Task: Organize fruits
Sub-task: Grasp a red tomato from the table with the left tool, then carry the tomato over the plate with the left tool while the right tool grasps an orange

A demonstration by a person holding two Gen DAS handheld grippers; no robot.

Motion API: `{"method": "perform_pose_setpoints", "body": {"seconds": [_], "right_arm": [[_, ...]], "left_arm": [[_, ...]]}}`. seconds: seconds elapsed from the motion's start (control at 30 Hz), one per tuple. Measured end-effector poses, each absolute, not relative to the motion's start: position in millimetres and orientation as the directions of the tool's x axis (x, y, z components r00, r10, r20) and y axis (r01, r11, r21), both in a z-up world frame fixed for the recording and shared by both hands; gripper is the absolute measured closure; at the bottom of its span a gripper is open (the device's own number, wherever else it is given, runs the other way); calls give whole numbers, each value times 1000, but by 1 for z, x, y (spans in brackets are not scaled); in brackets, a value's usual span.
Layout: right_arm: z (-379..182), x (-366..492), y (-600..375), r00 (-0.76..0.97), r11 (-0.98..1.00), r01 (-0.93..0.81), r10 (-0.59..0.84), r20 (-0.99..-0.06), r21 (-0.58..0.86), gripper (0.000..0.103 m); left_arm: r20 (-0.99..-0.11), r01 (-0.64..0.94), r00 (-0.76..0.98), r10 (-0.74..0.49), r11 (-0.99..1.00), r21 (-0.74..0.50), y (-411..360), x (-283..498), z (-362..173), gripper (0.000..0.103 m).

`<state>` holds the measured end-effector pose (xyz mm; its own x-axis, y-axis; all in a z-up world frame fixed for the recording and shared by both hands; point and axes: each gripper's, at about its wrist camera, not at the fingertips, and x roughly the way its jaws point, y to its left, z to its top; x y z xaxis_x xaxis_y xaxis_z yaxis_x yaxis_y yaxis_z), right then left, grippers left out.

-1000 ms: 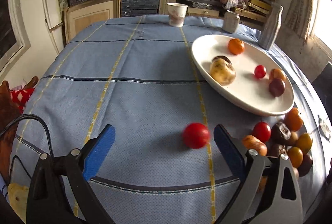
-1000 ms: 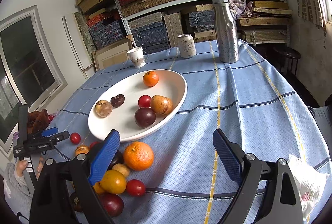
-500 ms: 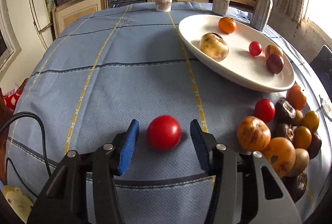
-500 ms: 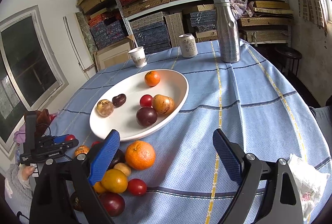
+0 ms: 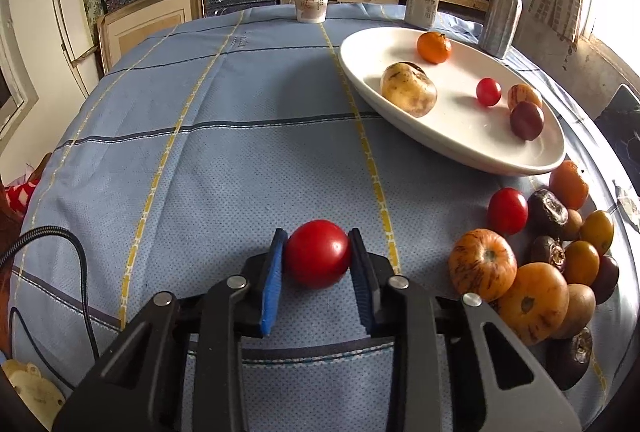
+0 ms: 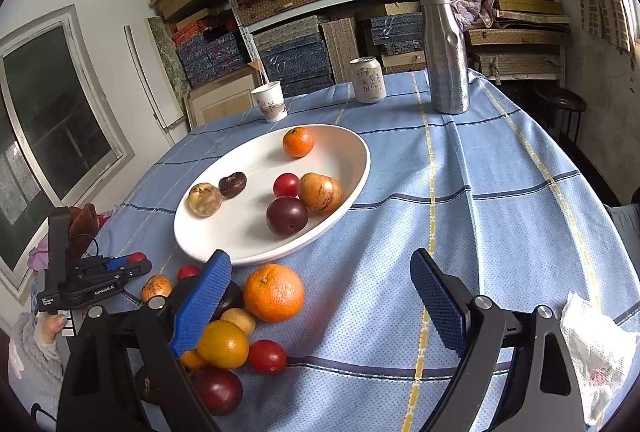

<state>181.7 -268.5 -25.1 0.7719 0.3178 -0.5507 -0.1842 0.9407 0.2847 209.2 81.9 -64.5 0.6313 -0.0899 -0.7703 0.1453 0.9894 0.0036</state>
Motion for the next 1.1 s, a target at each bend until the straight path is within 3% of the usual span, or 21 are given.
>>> {"method": "perform_pose_setpoints", "body": {"seconds": [0.2, 0.57, 0.73, 0.83, 1.1], "right_arm": [[-32, 184, -257, 742, 937, -223, 342, -577, 268, 12], [-62, 219, -225, 606, 916, -257, 401, -687, 308, 43], [-73, 227, -220, 567, 906, -247, 423, -707, 343, 46], [-74, 226, -219, 554, 888, -263, 459, -695, 377, 56], [-65, 218, -227, 598, 893, -257, 447, -666, 369, 56]], "left_arm": [[-737, 137, 669, -93, 991, -1, 83, 202, -54, 73], [-737, 163, 667, -109, 987, 2, 77, 200, -53, 73], [-740, 174, 663, -114, 985, 5, 75, 200, -53, 73], [-744, 176, 659, -114, 984, 5, 74, 200, -55, 73], [-741, 183, 660, -126, 983, -5, 74, 199, -54, 73]]}}
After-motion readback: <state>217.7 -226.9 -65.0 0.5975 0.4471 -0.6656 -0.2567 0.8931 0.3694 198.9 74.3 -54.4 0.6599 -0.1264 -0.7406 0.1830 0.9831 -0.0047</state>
